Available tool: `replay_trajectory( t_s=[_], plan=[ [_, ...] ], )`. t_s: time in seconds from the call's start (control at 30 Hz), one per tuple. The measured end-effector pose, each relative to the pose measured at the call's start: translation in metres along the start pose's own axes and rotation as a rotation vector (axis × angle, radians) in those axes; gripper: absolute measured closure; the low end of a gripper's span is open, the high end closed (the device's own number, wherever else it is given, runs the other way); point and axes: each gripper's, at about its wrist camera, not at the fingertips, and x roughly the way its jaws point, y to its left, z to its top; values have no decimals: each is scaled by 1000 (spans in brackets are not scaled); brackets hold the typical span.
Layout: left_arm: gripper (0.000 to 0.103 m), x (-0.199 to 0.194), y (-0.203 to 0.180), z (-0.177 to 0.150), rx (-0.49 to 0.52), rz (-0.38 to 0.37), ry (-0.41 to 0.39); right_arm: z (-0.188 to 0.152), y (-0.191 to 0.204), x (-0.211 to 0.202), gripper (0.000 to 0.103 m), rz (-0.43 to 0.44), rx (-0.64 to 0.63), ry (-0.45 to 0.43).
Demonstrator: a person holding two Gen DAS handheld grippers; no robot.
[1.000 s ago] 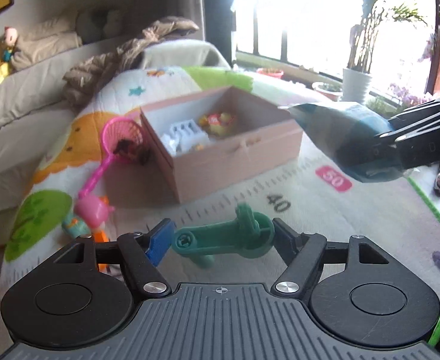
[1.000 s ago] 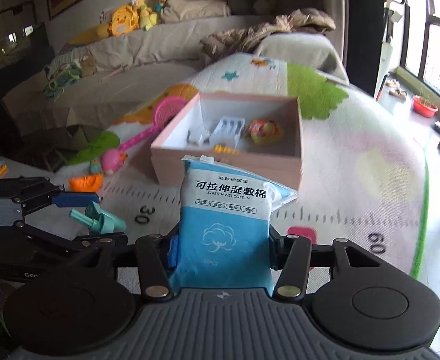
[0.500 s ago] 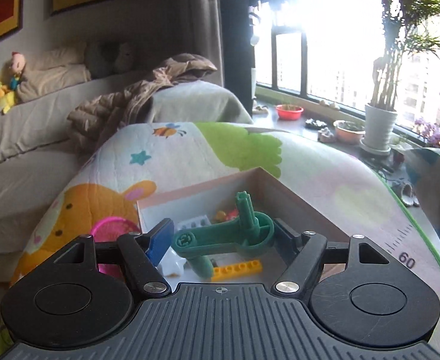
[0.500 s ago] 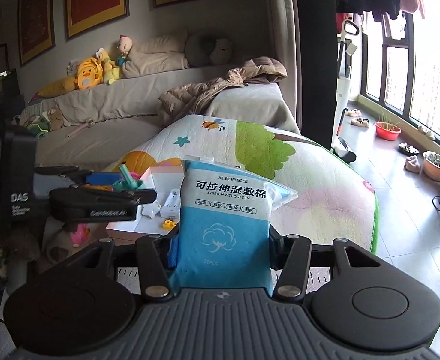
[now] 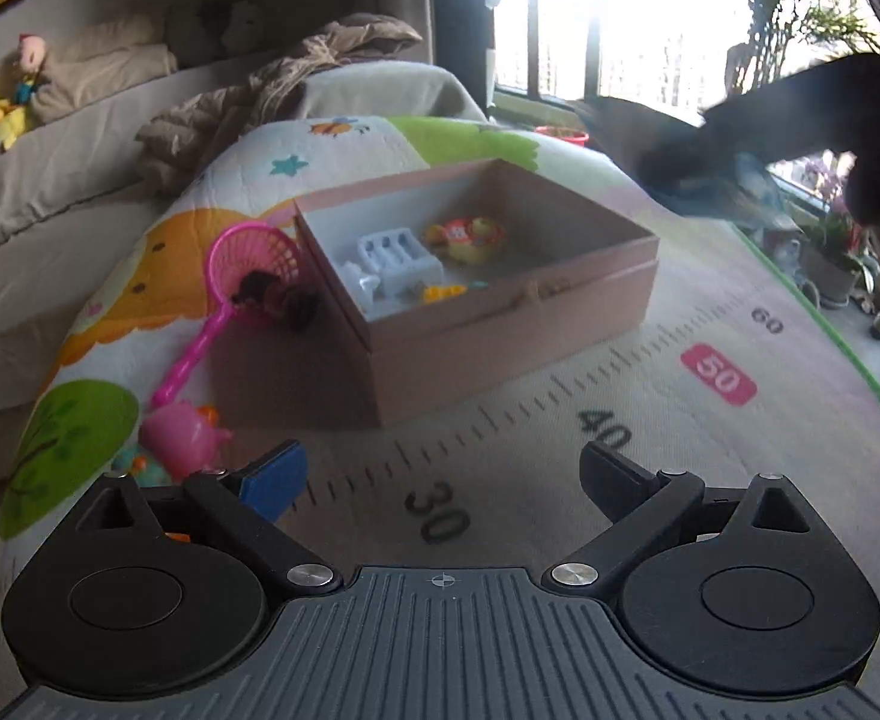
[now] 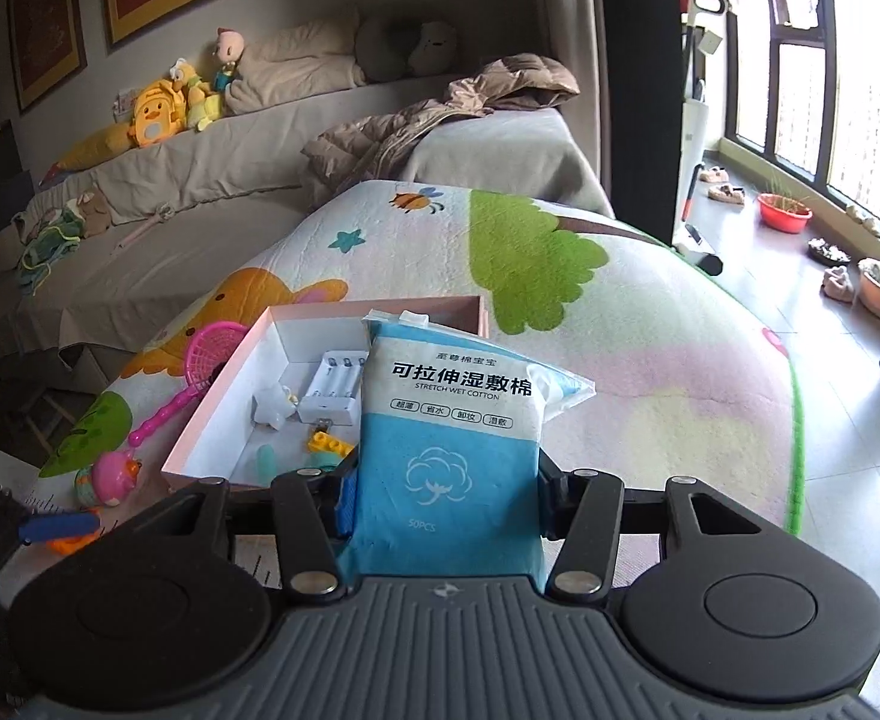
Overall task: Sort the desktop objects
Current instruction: 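Carry the wet-wipe pack and teal toy over the pink box and open both grippers, then grasp the pink net scoop with the right gripper and set it down on the mat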
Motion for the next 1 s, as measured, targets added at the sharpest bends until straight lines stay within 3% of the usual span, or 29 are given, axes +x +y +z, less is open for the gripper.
replay_trajectory(
  t_s=[0.2, 0.37, 0.47, 0.53, 0.7, 0.83, 0.93, 1.0],
  plan=[
    [2, -4, 5, -18, -33, 4, 42, 22, 37, 74, 52, -39, -90, 37],
    [2, -15, 20, -26, -50, 63, 21, 13, 51, 122, 51, -99, -140, 158],
    [1, -20, 33, -31, -70, 88, 4, 3, 55, 120, 45, -85, -137, 215],
    [1, -20, 42, -35, -87, 103, 0, 5, 52, 110, 32, -74, -126, 227],
    [1, -20, 65, -41, -143, 170, -21, 27, 62, 76, 29, -102, -163, 147],
    [1, -20, 90, -46, -220, 213, -19, 54, 101, 68, 20, -22, -243, 114],
    [1, -18, 103, -49, -264, 218, -14, 78, 140, 90, 15, 100, -240, 169],
    [1, -17, 108, -51, -273, 210, -12, 87, 167, 114, 15, 124, -251, 199]
  ],
)
